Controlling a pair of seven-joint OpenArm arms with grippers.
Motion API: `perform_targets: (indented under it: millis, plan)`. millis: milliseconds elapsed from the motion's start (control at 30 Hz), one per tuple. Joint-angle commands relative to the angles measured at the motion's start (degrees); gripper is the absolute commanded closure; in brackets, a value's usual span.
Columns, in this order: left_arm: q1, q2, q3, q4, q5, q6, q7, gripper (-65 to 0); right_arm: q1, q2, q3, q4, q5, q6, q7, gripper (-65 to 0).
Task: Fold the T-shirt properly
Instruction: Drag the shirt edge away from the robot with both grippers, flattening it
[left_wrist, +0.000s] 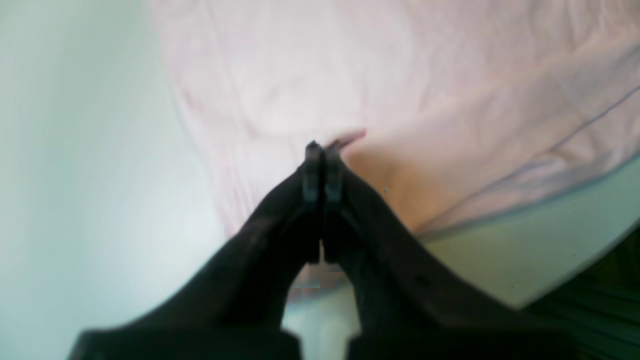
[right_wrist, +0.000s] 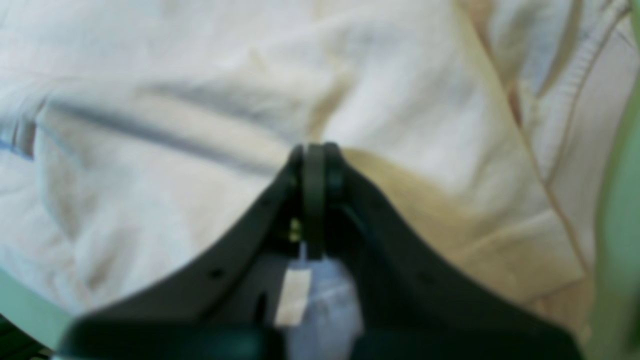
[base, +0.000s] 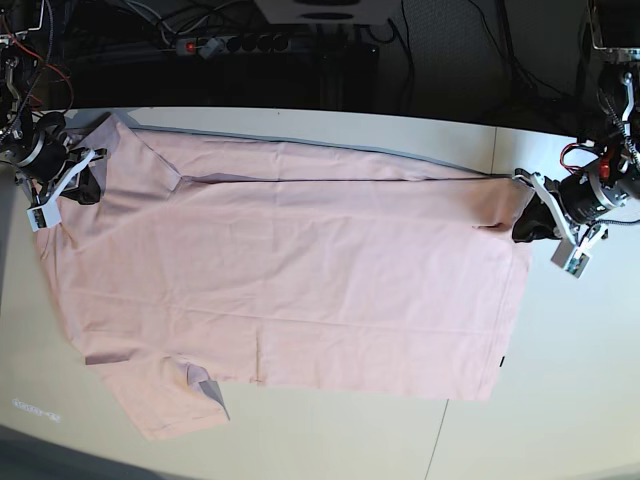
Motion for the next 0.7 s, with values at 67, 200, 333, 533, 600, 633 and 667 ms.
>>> perform_targets:
  millis: [67, 200, 333, 533, 600, 633, 667]
  plan:
    - [-3.58, -0.81, 2.56, -3.21, 0.44, 0.70, -1.51, 0.0, -0.22, 1.09, 0.26, 0.20, -0.98, -0.33, -1.99, 0.0]
    - [-4.94, -0.81, 5.03, -8.76, 2.10, 0.66, -3.37, 0.0, -0.20, 1.09, 0.26, 0.17, -0.96, -0.35, -1.99, 0.0]
    - [-4.94, -0.46, 5.44, -14.29, 5.22, 0.66, -6.78, 0.0, -0.20, 1.11, 0.26, 0.17, -0.98, -0.35, -1.97, 0.0]
    - [-4.20, -0.55, 5.42, -16.44, 7.17, 0.63, -5.68, 0.0, -0.24, 1.09, 0.26, 0.17, -0.96, -0.33, -2.03, 0.0]
    - [-3.56, -0.52, 5.42, -16.44, 6.62, 0.61, -4.31, 0.0, -0.44, 1.11, 0.26, 0.17, -0.98, -0.31, -2.27, 0.0]
    - [-3.08, -0.55, 5.42, -16.41, 6.34, 0.59, -4.00, 0.0, -0.61, 1.14, 0.26, 0.17, -0.98, -0.31, -2.43, 0.0]
    - [-2.40, -0.55, 5.42, -16.41, 5.95, 0.52, -3.80, 0.0, -0.90, 1.14, 0.26, 0.17, -1.01, -0.26, -2.43, 0.0]
